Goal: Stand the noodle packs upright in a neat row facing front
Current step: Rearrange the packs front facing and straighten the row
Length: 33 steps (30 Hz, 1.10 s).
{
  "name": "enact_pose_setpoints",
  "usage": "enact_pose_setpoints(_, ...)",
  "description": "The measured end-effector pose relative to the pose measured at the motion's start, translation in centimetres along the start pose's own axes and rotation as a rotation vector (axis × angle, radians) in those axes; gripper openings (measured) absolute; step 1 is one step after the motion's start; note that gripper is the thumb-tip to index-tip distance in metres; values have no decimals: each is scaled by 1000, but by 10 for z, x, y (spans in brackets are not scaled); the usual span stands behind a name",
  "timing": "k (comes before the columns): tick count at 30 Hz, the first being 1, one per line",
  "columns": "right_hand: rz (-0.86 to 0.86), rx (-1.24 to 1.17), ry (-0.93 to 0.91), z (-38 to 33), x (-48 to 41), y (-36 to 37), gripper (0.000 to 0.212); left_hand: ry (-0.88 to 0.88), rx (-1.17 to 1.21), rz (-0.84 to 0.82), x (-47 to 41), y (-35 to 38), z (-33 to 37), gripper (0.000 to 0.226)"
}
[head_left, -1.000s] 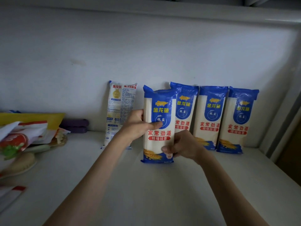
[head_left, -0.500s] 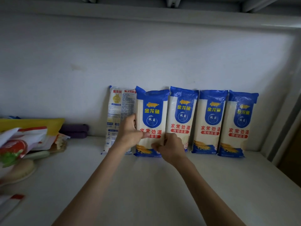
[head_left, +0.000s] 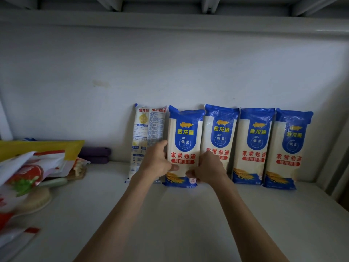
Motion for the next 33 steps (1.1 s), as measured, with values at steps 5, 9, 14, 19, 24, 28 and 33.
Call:
enact_pose_setpoints(5,50,-20,29,-2,3,1,42,-30,-94,93,-1,8,-5,47)
enact_pose_setpoints(9,128,-23,63,-5,4,1,40,4,-51,182,0,14,-10,39)
enact_pose_setpoints(14,205,-56,53,-6,5,7,33,19,-18,278,0,22,-13,34)
enact_pose_setpoints(19,201,-72,70,-6,5,7,32,-20,-158,302,0,25,-8,37)
enact_pose_setpoints(24,154,-24,127,-4,9,15,31,-160,-266,234,2,24,-8,32)
enact_pose_setpoints(28,200,-62,145,-4,12,21,27,-151,-208,245,4,29,-8,35)
enact_pose_setpoints(33,188,-46,139,-5,16,23,29,-160,-245,321,8,30,-10,33)
Point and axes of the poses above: each hand's wrist, its own x-axis away from the middle knuckle, its own y-axis out of the palm, z = x × y, the point moved 3 cm from there along -x, towards the middle knuckle, and after that the axes turned 10 degrees about -y, right-handed, at the moved point
